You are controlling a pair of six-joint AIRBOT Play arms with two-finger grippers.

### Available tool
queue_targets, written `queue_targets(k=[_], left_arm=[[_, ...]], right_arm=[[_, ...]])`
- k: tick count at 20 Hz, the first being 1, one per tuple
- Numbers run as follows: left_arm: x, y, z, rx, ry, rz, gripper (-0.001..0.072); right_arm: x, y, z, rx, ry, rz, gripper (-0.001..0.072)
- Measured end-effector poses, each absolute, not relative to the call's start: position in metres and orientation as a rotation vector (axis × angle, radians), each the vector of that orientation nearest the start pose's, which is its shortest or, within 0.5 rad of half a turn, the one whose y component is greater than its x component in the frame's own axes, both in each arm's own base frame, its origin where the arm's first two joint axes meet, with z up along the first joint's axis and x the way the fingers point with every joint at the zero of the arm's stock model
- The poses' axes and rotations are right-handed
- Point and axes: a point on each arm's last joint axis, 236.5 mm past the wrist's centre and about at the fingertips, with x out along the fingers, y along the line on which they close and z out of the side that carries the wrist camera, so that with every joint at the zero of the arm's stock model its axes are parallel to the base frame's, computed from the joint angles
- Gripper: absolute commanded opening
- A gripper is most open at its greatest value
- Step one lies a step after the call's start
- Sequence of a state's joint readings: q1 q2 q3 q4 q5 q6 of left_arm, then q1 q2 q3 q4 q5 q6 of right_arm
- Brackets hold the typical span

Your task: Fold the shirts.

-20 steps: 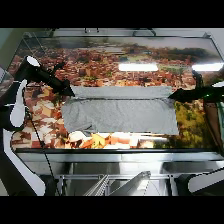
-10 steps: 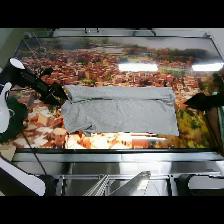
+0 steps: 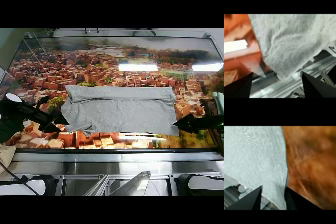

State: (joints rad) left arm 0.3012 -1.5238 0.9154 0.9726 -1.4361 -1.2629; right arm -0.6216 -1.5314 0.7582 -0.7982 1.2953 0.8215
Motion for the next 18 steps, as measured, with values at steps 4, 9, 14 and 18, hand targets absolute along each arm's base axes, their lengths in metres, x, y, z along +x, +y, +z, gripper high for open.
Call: queue_targets(k=[4, 9, 14, 18], left_arm=[[0.260, -0.067, -0.102, -0.711, 1.766, -0.361, 0.0652], [0.271, -0.083, -0.118, -0.631, 1.752, -0.374, 0.0061], [0.277, -0.091, -0.105, -0.513, 1.717, -0.449, 0.0016], [0.282, -0.080, -0.082, -0.521, 1.661, -0.455, 0.0017]], right_arm=[[0.287, 0.011, -0.118, 0.797, 1.401, 0.447, 0.0248], [0.289, 0.019, -0.120, 0.770, 1.399, 0.464, 0.0248], [0.287, 0.020, -0.121, 0.766, 1.407, 0.471, 0.0046], [0.271, 0.018, -0.110, 0.810, 1.452, 0.521, 0.0021]])
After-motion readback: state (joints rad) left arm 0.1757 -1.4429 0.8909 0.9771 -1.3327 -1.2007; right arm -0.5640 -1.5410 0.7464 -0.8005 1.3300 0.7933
